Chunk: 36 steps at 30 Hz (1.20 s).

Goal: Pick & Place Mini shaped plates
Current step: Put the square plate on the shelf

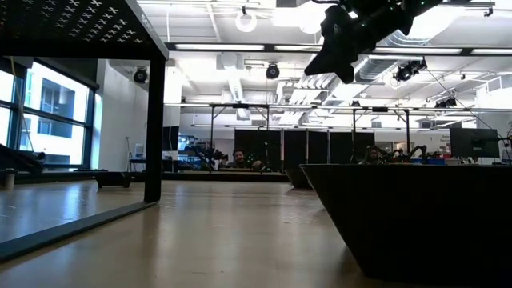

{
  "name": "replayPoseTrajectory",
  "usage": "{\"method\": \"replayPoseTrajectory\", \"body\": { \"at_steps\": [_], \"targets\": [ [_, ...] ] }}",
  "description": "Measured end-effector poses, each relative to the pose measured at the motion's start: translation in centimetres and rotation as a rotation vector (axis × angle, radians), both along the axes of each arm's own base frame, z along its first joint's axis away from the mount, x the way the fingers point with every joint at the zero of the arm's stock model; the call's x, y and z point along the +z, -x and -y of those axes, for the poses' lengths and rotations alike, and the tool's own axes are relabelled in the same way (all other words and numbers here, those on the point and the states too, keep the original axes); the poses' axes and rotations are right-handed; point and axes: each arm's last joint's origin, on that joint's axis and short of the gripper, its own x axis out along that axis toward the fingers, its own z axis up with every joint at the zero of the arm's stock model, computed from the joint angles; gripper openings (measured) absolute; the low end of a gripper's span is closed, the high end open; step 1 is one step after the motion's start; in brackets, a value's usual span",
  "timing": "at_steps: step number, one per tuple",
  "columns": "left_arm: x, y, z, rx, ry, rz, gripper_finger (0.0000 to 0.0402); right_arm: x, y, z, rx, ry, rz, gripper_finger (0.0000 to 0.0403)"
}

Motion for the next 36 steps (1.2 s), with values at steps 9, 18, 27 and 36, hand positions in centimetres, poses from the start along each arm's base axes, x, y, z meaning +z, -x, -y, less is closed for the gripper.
{"method": "replayPoseTrajectory", "body": {
  "at_steps": [9,18,27,36],
  "targets": [
    [4.1,-1.1,-12.2,0.111,-0.156,0.135,0.0009,0.0,0.0,0.0,0.011,0.023,-0.001,0.0003],
    [-2.9,-2.8,-22.3,0.131,-0.157,-0.046,0.0001,0.0,-0.1,-0.1,0.016,0.025,-0.001,0.0001],
    [-14.1,-0.8,-27.6,0.178,-0.041,-0.181,0.0001,0.4,-0.3,0.0,0.015,0.051,0.042,0.0002],
    [-17.6,0.8,-29.6,0.28,-0.077,-0.21,0.004,0.5,-0.3,0.0,0.022,0.053,0.053,0.0002]
  ]
}}
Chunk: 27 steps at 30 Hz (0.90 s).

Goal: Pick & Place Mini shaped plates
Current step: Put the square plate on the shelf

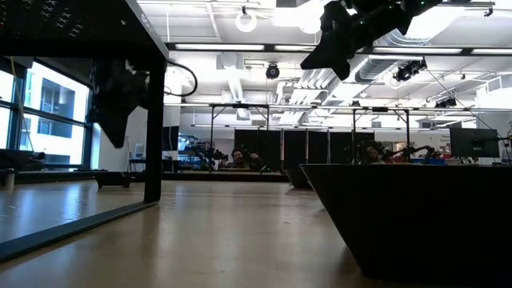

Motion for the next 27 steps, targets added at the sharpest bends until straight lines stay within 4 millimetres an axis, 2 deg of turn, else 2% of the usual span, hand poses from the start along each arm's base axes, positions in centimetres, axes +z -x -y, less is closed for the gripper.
{"method": "replayPoseTrajectory", "body": {
  "at_steps": [8,17,22,27],
  "targets": [
    [-3.0,-0.4,-1.1,-0.041,-0.024,-0.083,0.0127,0.0,0.0,0.0,0.0,0.0,0.0,0.0002],
    [-5.9,-1.2,-1.7,-0.122,0.028,-0.172,0.0137,0.1,0.0,0.0,0.0,0.006,0.011,0.0002],
    [-6.2,-1.4,-1.8,-0.145,0.042,-0.172,0.0108,0.1,0.0,0.0,0.0,0.006,0.011,0.0002],
    [-6.1,-1.4,-1.6,-0.181,0.063,-0.138,0.0028,0.1,0.0,0.0,0.0,0.007,0.011,0.0001]
  ]
}}
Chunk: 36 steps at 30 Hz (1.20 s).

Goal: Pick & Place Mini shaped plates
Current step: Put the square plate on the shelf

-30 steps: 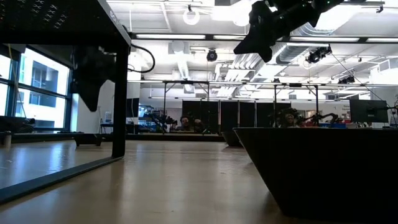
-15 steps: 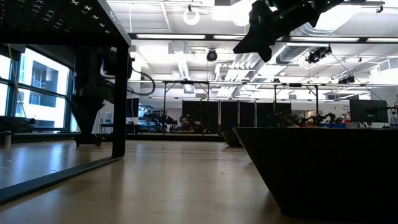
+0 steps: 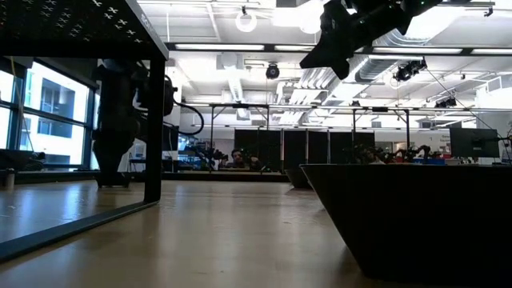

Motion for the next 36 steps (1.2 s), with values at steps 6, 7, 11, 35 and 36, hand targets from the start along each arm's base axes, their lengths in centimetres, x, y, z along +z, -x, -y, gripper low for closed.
{"method": "replayPoseTrajectory", "body": {
  "at_steps": [6,7,11,35,36],
  "targets": [
    [1.5,-0.3,-0.1,-0.019,0.006,0.029,0.0014,0.0,0.0,0.0,0.0,0.0,0.0,0.0001],
    [1.9,-0.3,-0.1,-0.024,0.007,0.025,0.001,0.0,0.0,0.0,0.0,0.0,0.0,0.0001],
    [4.2,-0.5,-0.3,-0.061,-0.008,0.05,0.0005,0.0,0.0,0.0,0.003,0.006,-0.001,0.0002],
    [23.9,-2.5,13.1,-0.485,0.177,0.355,0.0001,0.0,0.0,0.0,0.017,0.037,-0.008,0.0002],
    [23.8,-2.7,14.1,-0.509,0.194,0.342,0.0001,0.0,0.0,0.0,0.018,0.039,-0.008,0.0002]
  ]
}}
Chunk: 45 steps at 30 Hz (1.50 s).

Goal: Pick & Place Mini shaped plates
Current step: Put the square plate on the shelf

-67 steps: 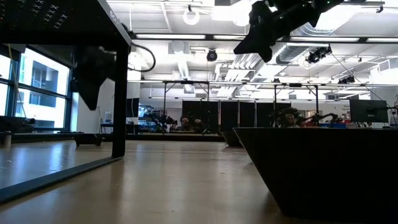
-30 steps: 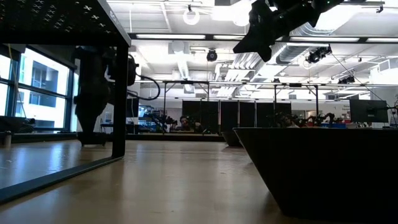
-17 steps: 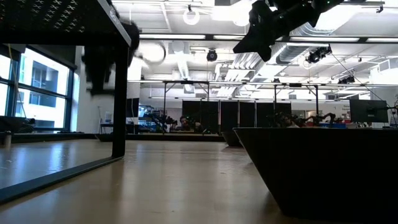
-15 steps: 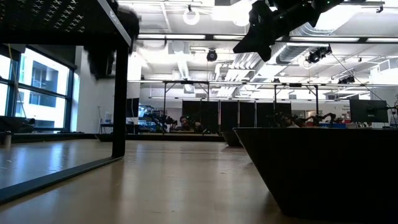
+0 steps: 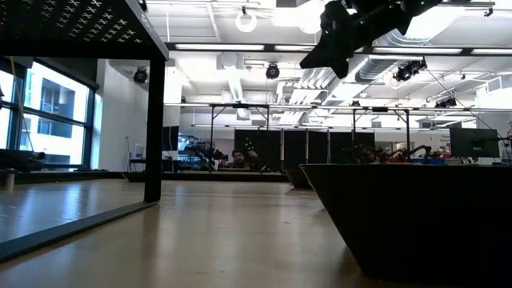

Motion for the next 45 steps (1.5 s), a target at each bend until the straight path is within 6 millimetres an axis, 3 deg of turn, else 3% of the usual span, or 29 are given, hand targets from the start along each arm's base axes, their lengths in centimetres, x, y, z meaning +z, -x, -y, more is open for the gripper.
{"method": "replayPoseTrajectory", "body": {
  "at_steps": [5,9,16,22,32,45],
  "targets": [
    [-0.8,-1.2,4.3,-0.062,-0.008,-0.039,0.0001,0.0,0.0,-0.1,0.048,0.001,0.007,0.0001],
    [-2.2,-2.7,5.6,-0.05,-0.047,-0.115,0.0001,0.0,0.0,-0.1,0.056,0.018,0.003,0.0001],
    [-4.9,-5.8,6.5,-0.046,-0.028,-0.206,0.0001,0.0,0.0,-0.1,0.075,0.049,-0.001,0.0001],
    [-6.2,-7.2,6.9,-0.044,-0.009,-0.244,0.0001,0.0,-0.1,-0.2,0.105,0.058,0.001,0.0001],
    [-7.0,-8.1,7.2,0.017,0.002,-0.271,0.0001,0.0,-0.1,-0.3,0.146,0.073,0.0,0.0001],
    [-7.2,-7.7,7.1,-0.084,-0.036,-0.276,0.0001,-0.1,0.0,-0.3,0.154,0.089,-0.003,0.0001]
  ]
}}
